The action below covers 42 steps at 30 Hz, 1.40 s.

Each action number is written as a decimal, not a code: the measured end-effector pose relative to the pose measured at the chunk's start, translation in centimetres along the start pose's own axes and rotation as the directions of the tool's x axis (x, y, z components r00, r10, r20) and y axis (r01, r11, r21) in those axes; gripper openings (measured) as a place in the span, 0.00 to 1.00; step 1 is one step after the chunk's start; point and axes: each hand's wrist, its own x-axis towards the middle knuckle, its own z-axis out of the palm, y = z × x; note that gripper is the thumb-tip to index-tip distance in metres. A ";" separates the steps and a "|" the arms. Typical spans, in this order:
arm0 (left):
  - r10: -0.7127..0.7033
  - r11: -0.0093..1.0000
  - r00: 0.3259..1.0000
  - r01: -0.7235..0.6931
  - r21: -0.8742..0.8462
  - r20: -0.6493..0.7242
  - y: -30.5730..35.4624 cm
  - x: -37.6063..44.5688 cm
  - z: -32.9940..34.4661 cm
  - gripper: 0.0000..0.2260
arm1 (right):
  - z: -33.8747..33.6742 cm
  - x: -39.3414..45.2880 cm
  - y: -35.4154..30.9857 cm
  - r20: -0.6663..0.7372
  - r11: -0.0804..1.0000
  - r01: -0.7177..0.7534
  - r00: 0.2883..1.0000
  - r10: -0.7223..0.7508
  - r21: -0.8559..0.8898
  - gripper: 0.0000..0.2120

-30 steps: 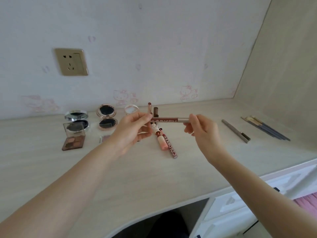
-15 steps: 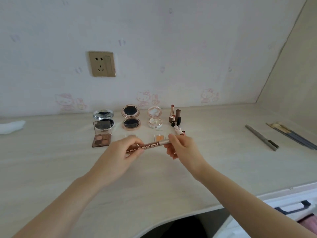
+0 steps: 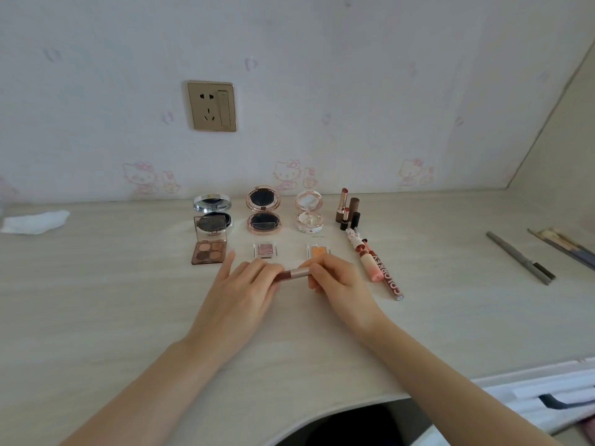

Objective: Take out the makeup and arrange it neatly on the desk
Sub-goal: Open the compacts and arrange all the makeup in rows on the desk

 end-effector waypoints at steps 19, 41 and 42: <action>0.044 0.993 0.999 -0.043 0.111 -0.006 -0.9 0.0 -0.9 0.16 | 0.6 -1.2 0.0 0.170 0.855 0.323 0.946 -0.276 -0.406 0.08; 0.042 0.998 0.999 -0.043 -0.044 -0.014 -0.9 -0.1 -0.4 0.06 | 0.5 -1.3 0.1 0.090 0.917 0.235 0.972 -0.218 -0.321 0.06; 0.035 0.998 0.999 -0.036 -0.052 -0.011 -0.9 -0.1 -0.4 0.06 | 0.5 -1.3 0.2 0.089 0.918 0.239 0.971 -0.222 -0.316 0.08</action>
